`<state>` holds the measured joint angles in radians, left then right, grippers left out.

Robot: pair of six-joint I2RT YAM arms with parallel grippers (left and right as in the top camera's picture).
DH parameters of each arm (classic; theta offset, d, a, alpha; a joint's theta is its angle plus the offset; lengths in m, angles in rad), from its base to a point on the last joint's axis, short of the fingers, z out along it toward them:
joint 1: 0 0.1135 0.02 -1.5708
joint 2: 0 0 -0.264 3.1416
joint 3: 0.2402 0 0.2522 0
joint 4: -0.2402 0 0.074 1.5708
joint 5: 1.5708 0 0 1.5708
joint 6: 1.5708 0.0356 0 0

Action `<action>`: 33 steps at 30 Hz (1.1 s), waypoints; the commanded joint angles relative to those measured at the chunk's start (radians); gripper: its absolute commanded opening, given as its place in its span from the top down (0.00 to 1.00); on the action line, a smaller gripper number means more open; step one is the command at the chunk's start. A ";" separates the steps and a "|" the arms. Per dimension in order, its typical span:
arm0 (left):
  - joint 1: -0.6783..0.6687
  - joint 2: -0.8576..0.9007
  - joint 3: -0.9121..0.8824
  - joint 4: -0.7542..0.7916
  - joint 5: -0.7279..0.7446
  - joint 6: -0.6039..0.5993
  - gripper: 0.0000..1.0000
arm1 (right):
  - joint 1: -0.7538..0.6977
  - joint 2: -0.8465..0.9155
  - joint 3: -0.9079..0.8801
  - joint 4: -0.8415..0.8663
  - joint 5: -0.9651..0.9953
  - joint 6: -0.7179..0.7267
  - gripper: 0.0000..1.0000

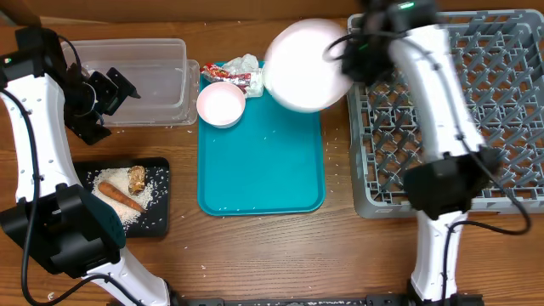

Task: Sort waste into correct bins and load items into the dishwasher
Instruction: 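Lift the white plate with the right gripper and stand it in the rack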

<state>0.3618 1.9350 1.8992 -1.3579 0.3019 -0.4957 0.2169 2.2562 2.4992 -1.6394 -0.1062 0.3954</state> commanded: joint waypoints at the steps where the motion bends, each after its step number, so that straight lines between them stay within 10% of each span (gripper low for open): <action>1: -0.005 -0.033 0.020 0.001 -0.002 0.002 0.00 | -0.122 -0.057 0.093 0.056 0.267 -0.069 0.96; 33: -0.005 -0.033 0.020 0.001 -0.002 0.002 0.00 | -0.306 -0.008 -0.216 0.352 0.669 0.005 0.96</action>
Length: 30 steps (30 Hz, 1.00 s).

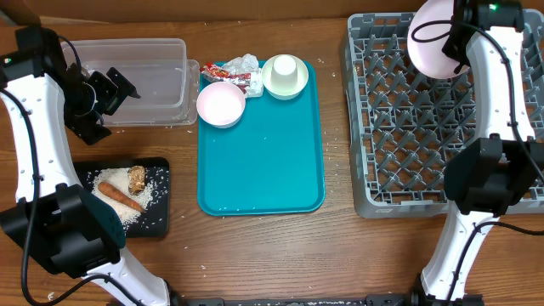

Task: Sort waste into correct bins and load items into the dishwasher
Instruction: 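Lift the white plate with the right gripper and stand it in the rack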

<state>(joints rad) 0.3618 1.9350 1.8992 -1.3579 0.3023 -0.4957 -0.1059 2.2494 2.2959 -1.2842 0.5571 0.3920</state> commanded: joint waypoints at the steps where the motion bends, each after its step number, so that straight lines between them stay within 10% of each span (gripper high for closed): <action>1: -0.005 -0.033 0.020 0.001 -0.003 0.002 0.00 | 0.021 -0.001 -0.012 -0.004 0.006 0.008 0.96; 17: -0.013 -0.033 0.020 0.001 -0.003 0.002 0.00 | 0.151 -0.010 -0.010 -0.044 0.123 0.000 0.95; 19: -0.013 -0.033 0.020 0.001 -0.003 0.002 0.00 | 0.164 -0.022 -0.010 -0.053 0.123 0.000 0.74; 21: -0.015 -0.033 0.020 0.001 -0.003 0.002 0.00 | 0.177 -0.057 -0.009 -0.053 0.118 0.002 0.21; 23: -0.015 -0.033 0.020 0.001 -0.003 0.002 0.00 | 0.183 -0.092 0.005 -0.056 0.101 0.001 0.03; 30: -0.015 -0.033 0.020 0.001 -0.003 0.002 0.00 | 0.185 -0.234 0.099 -0.068 -0.456 -0.080 0.00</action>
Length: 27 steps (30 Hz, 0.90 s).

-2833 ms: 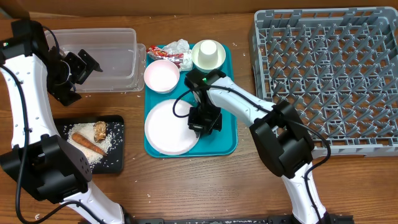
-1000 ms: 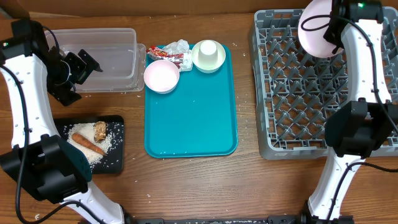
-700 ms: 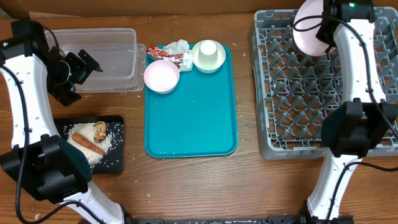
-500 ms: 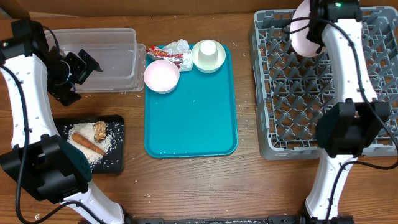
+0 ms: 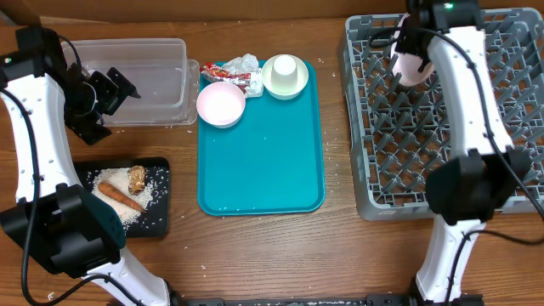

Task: Sort waste into correct bins and load items into the dishwasher
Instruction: 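Lift the white plate with the right gripper and stand it in the rack, then move the right gripper to the white cup and grasp it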

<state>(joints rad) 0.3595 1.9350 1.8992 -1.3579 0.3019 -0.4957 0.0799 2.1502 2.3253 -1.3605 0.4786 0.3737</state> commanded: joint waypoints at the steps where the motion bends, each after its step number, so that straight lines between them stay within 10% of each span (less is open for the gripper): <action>1: -0.013 -0.033 0.020 0.001 -0.002 0.002 0.00 | -0.001 -0.154 0.071 0.017 -0.501 -0.064 0.00; 8: -0.013 -0.033 0.020 0.001 -0.002 0.002 0.00 | 0.028 -0.175 0.069 0.142 -0.898 -0.086 0.00; 27: -0.013 -0.033 0.020 0.001 -0.002 0.002 0.00 | 0.341 0.245 0.069 0.261 -0.453 -0.087 0.00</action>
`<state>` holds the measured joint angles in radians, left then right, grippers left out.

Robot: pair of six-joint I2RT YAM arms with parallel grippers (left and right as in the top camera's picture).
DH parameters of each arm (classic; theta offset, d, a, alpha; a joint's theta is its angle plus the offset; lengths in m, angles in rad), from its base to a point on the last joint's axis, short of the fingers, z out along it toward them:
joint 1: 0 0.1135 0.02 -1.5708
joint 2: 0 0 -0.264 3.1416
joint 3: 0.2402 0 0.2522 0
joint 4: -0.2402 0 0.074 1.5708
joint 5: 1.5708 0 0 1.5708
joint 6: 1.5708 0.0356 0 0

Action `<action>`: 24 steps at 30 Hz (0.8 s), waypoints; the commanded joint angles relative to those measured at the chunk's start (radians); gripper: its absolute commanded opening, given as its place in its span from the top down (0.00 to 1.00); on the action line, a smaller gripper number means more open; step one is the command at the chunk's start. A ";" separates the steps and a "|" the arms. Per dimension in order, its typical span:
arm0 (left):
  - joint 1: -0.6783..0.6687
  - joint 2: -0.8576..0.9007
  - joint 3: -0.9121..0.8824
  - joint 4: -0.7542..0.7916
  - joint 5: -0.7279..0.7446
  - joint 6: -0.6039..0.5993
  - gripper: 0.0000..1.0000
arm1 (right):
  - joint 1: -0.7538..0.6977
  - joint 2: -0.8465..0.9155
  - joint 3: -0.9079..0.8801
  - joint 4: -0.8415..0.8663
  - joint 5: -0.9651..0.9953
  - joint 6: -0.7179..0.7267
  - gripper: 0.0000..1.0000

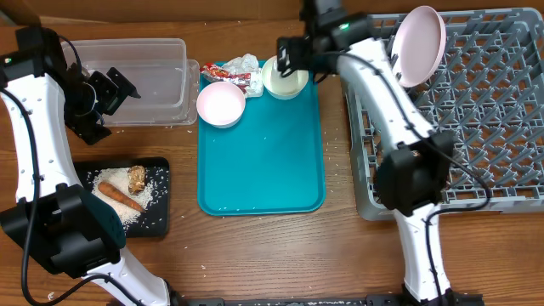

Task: Sort waste into correct bins and load items into the dishwasher
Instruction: 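Move the right gripper to the white cup and grasp it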

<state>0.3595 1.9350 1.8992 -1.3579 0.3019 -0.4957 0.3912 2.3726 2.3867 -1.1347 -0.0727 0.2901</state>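
Observation:
A pink plate (418, 47) stands on edge in the back left of the grey dish rack (476, 127), with no gripper on it. My right gripper (289, 61) hangs open just over a cream cup (285, 81) at the back right corner of the teal tray (261, 161). A pink bowl (221, 104) sits at the tray's back left, with crumpled wrappers (238, 68) behind it. My left gripper (117, 87) hovers open over the clear plastic bin (149, 59), holding nothing.
A black tray (157, 212) at the front left holds a carrot (119, 197), a food scrap and rice. Grains of rice are scattered over the wooden table. The right arm stretches across the rack's left edge.
My right gripper has let go of the pink plate, which now stands in the rack. It has moved left to the cream cup on the tray. The left arm has not moved.
At first my right gripper held the pink plate above the tray's back right corner. Then it held it over the back of the rack, then low among the rack's prongs. Now the plate stands there alone and the gripper is over the cup.

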 commanded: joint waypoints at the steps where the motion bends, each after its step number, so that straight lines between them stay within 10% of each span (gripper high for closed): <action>1: -0.013 -0.033 0.020 0.001 -0.002 0.002 0.00 | 0.038 0.029 0.008 0.049 0.098 -0.003 0.00; 24: -0.013 -0.033 0.020 0.001 -0.002 0.002 0.00 | 0.067 0.179 0.006 0.258 0.185 0.005 0.00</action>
<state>0.3595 1.9350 1.8992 -1.3579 0.3023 -0.4957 0.4599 2.5324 2.3867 -0.8772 0.0959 0.2913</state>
